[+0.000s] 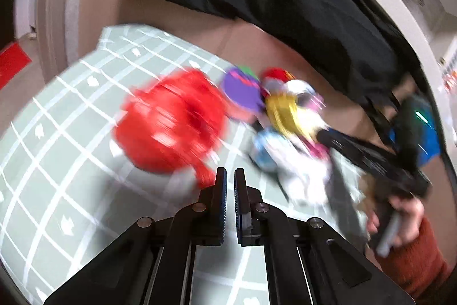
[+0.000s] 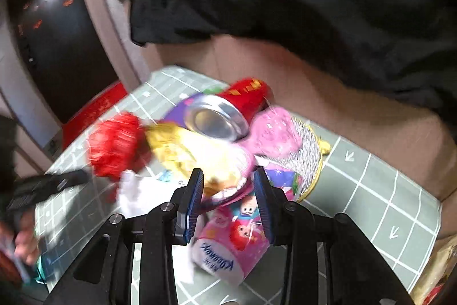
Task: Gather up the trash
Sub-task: 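Return to the table and grasp the red plastic bag with the left tool, then lift the red bag with the left tool while the right tool grasps the gold wrapper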
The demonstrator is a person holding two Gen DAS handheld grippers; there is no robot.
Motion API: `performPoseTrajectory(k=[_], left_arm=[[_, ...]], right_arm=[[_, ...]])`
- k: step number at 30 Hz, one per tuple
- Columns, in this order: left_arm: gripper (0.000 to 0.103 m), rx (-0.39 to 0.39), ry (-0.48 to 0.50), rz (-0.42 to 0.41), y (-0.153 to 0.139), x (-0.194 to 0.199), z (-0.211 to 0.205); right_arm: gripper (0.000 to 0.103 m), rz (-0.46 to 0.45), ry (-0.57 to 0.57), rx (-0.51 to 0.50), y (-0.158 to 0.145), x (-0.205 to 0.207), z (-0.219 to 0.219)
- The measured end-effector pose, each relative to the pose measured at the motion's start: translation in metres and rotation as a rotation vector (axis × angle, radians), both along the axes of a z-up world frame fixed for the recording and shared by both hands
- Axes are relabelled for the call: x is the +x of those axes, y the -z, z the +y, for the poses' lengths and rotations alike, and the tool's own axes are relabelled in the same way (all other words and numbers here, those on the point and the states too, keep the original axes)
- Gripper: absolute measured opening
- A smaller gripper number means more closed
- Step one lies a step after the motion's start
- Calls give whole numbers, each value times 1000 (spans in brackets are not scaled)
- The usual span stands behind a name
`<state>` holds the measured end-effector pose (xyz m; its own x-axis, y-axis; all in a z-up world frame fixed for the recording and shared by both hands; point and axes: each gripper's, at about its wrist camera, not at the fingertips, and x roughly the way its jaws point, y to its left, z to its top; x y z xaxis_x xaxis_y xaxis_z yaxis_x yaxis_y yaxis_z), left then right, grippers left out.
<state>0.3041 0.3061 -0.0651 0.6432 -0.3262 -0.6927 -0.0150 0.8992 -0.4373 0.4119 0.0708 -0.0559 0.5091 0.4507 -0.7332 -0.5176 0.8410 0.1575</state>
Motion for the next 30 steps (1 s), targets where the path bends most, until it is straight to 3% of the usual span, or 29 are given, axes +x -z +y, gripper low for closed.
performPoseTrajectory(k=[1, 3, 4, 8, 11, 14, 15, 16, 17, 20, 24, 26, 30], left_arm=[[5, -15, 29, 12, 2, -8, -7], [5, -26, 69, 27, 5, -19, -18], [5, -28, 97, 35, 6, -25, -26], [7, -4, 156, -7, -8, -40, -42], [10, 42, 117, -92, -29, -45, -34], [31, 68, 6, -198, -47, -36, -6], [48, 82, -36, -230, -50, -33, 4], [55, 101, -85, -256, -51, -27, 13], [55, 123, -140, -268, -50, -20, 24], [55, 145, -254, -212, -35, 12, 53], [55, 61, -219, -107, -9, 39, 61], [55, 79, -203, -63, 3, 45, 52], [55, 82, -220, -46, 13, 42, 46]], right_arm=[[36, 18, 1, -9, 4, 1, 1], [26, 47, -24, 7, 10, -3, 1], [11, 54, -31, 8, 10, -6, 0], [8, 23, -38, 41, -1, -29, -16], [7, -10, -46, 63, -13, -48, -34], [7, -39, -42, 59, -18, -63, -49], [7, -46, -37, 54, -18, -68, -55], [7, -46, -30, 52, -17, -72, -61], [7, -43, -24, 50, -16, -74, -66], [8, -45, 8, 28, -7, -84, -83], [13, -77, 13, -38, 1, -102, -96], [22, -94, -3, -54, 1, -111, -102], [30, -121, -55, -14, -6, -122, -112]])
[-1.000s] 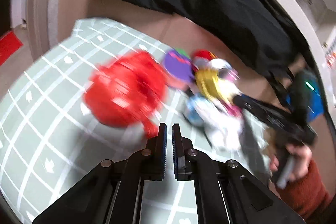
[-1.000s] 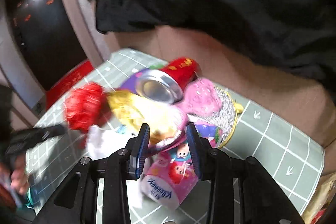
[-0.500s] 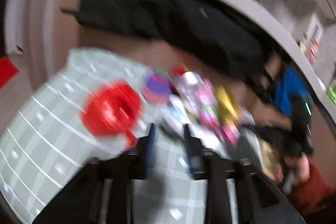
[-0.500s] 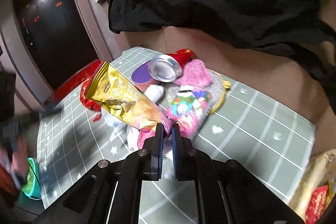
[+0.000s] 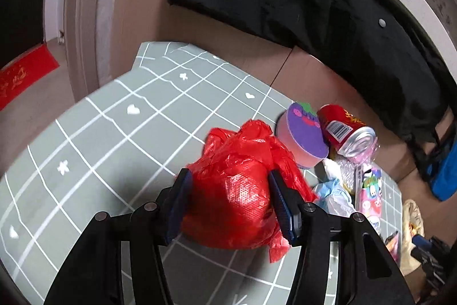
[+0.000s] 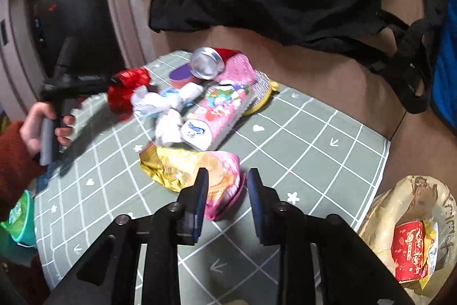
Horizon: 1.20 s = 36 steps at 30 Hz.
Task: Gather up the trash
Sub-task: 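Lift the red bag with the left tool while the right tool grasps the gold wrapper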
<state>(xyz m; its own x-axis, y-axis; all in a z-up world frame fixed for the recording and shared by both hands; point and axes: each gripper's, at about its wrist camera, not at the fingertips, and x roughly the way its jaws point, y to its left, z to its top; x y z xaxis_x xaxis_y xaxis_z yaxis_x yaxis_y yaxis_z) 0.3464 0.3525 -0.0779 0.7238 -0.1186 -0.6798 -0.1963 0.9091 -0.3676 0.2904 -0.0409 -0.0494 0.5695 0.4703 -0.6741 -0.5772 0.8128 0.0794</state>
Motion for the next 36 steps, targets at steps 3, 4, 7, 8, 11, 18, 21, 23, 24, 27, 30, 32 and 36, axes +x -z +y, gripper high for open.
performPoseTrajectory(k=[3, 4, 7, 8, 11, 18, 21, 23, 24, 27, 30, 32, 36], left_arm=[[55, -27, -39, 21, 3, -1, -1], [52, -33, -38, 30, 4, 0, 0], [45, -17, -4, 26, -3, -4, -10], [44, -4, 4, 12, -7, -10, -15], [44, 46, 11, -41, -27, -36, -35], [44, 85, 79, -104, -50, -91, -80], [44, 109, 101, -114, -52, -103, -95], [44, 120, 108, -115, -51, -108, -102], [44, 116, 112, -109, -50, -111, -104], [44, 96, 123, -92, -46, -115, -110], [44, 112, 115, -102, -47, -121, -116], [44, 130, 112, -116, -51, -124, -123], [44, 133, 126, -146, -71, -124, -140]], right_arm=[[31, 10, -53, 38, -4, -1, -4], [32, 12, -67, 44, -5, 0, -3], [32, 15, -88, 38, -4, 6, 6], [32, 13, -87, 33, -3, 9, 8], [32, 49, -78, 23, 6, 27, 15], [32, 104, -14, 1, 32, 36, 18], [33, 156, -40, 19, 40, 36, 21], [32, 172, -65, 23, 45, 34, 25], [33, 179, -70, 22, 48, 33, 27], [28, 170, -69, 36, 49, 30, 28], [13, 146, -79, 62, 41, 22, 25], [9, 109, -85, 60, 33, 13, 22], [8, 40, -60, 107, -1, -3, 5]])
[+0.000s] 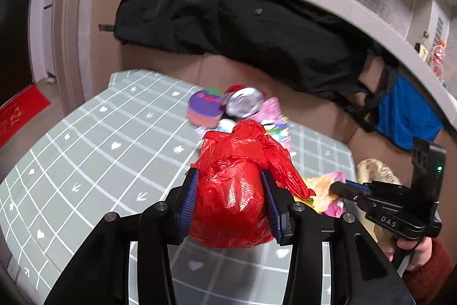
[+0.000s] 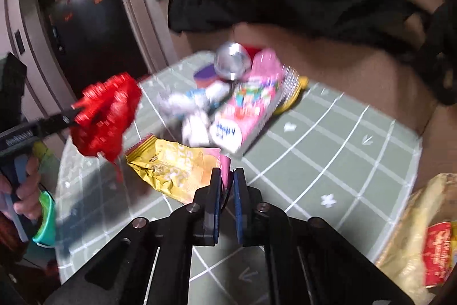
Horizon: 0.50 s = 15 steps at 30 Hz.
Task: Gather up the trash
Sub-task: 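Lift the red bag with the left tool while the right tool grasps the gold wrapper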
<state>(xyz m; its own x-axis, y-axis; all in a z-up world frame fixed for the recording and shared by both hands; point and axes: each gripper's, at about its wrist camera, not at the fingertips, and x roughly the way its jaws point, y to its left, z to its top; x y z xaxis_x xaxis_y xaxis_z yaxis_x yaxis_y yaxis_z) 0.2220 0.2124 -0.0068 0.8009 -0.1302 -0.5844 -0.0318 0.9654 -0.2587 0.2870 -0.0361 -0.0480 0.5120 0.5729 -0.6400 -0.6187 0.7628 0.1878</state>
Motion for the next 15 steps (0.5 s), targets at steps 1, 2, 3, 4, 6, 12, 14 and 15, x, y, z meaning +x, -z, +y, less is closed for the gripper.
performPoseTrajectory(k=[1, 2, 3, 4, 6, 12, 14, 15], left_arm=[[44, 8, 2, -19, -8, 0, -6], [44, 22, 1, -42, -16, -1, -12], [44, 41, -6, -67, -24, -2, -18], [44, 57, -14, -94, -33, -3, -26], [44, 68, -13, -134, -49, -3, -41], [44, 108, 10, -201, -83, -12, -90], [44, 119, 31, -209, -90, -16, -106], [44, 119, 42, -209, -93, -17, -111]], right_arm=[[8, -17, 13, 9, -10, -2, -5], [8, -38, 30, 18, -20, -6, -13], [8, -58, 48, 29, -31, -9, -21], [8, -74, 62, 40, -41, -12, -29], [8, -117, 100, 54, -62, -18, -48], [8, -204, 194, 87, -111, -40, -90], [8, -219, 211, 100, -121, -49, -102], [8, -236, 228, 96, -127, -55, -107]])
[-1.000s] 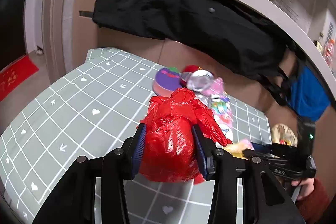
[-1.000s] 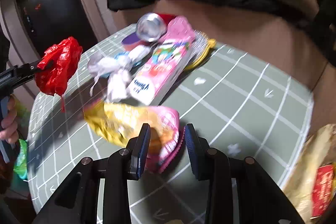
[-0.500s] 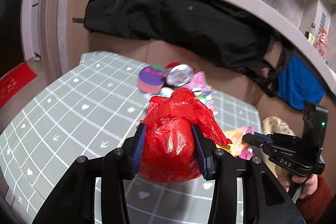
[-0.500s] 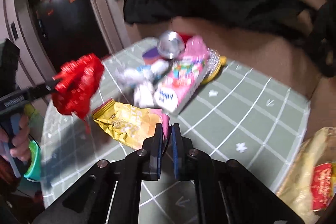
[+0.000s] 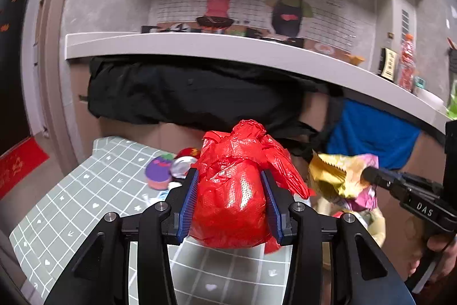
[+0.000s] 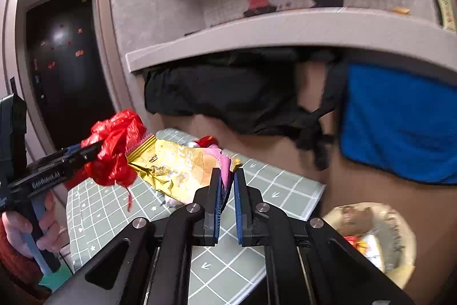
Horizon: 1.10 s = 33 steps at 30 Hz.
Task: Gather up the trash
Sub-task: 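Lift the red bag with the left tool while the right tool grasps the gold wrapper, then move both tools over the bin and open them to drop the items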
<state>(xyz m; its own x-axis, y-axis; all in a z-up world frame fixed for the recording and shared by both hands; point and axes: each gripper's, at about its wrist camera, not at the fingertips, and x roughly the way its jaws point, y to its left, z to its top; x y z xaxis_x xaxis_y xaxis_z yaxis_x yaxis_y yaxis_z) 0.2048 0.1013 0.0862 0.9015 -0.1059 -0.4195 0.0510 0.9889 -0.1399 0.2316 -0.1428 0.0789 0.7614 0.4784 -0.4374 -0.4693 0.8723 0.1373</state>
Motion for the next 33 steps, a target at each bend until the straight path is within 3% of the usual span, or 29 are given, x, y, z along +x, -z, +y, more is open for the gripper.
performPoseTrajectory(k=[5, 13, 18, 22, 33], left_arm=[[44, 33, 25, -20, -11, 4, -27], [44, 1, 26, -28, -13, 27, -46], [44, 10, 54, -44, -10, 38, -70], [44, -24, 130, -48, -4, 47, -96], [44, -57, 315, 76, 36, 76, -174]], right_arm=[[8, -49, 46, 38, -21, -13, -22], [8, -101, 107, 69, -42, -11, -58], [8, -121, 157, 54, -39, -11, -79], [8, -132, 206, 38, -33, -15, -99], [8, -86, 356, -35, -10, -13, -155]])
